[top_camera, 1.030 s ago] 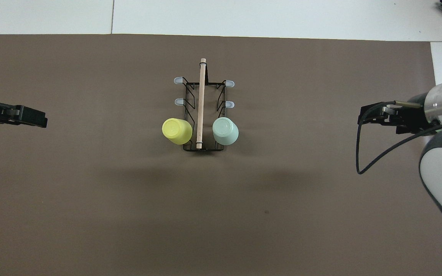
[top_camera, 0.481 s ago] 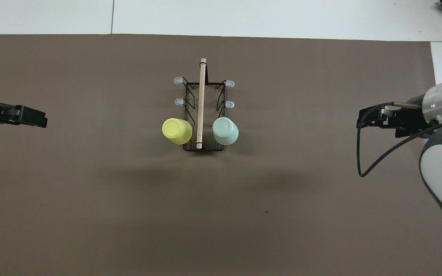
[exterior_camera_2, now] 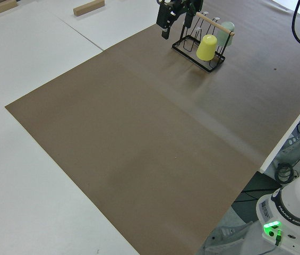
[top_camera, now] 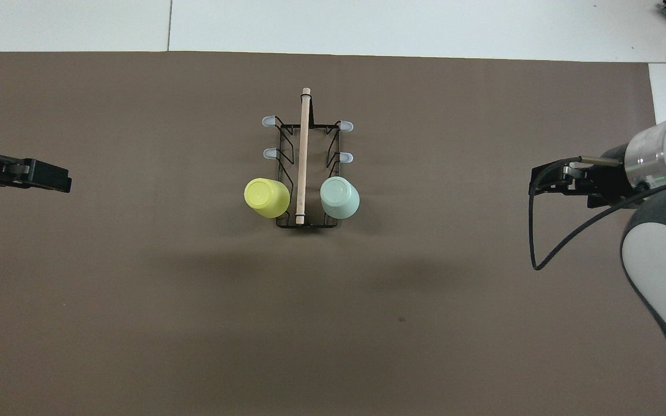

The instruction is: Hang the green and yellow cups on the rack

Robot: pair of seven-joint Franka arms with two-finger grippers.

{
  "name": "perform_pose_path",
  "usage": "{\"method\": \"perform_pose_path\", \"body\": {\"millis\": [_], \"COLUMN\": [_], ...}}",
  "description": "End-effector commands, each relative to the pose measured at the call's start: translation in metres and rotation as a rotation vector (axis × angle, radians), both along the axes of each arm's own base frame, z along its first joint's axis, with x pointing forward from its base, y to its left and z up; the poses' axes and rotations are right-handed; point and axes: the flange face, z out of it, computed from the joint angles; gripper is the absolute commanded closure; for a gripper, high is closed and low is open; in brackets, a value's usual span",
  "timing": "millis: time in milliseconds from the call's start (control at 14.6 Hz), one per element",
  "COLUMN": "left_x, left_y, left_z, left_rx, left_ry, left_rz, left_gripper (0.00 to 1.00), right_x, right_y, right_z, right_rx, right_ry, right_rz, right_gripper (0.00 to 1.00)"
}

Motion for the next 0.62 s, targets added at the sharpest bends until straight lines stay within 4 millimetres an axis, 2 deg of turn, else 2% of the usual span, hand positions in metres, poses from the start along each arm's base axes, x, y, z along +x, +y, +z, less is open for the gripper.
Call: {"method": "perform_pose_path", "body": {"millis": [0,206,412,549], "left_x": [-0.004,-0.003,-0.002,-0.002], "left_y": [0.002,0.000,0.004,0.002], "left_z": [0.001,0.001,0.006,0.008], "left_rx": [-0.012,-0.012,-0.010,-0.008], "left_ry": [0.008,0.005,-0.009,-0.008], "left_rz": [-0.004,-0.007,0.001,-0.003], "left_gripper": [0.00,0.00,0.00,0.00], "right_x": [0.005,0.012,0.016,0.022], "right_y": [0.005,0.002,-0.010,-0.008], "right_z": [0.007,0.012,0.014,0.013], "right_rx": [-0.050,-0.061,-0.061,-0.063], "right_ry": [-0.003,-0.019,-0.027,-0.027], "right_rz": [0.022,0.043,0.052,0.055], "right_gripper": [0.00,0.00,0.00,0.00]}}
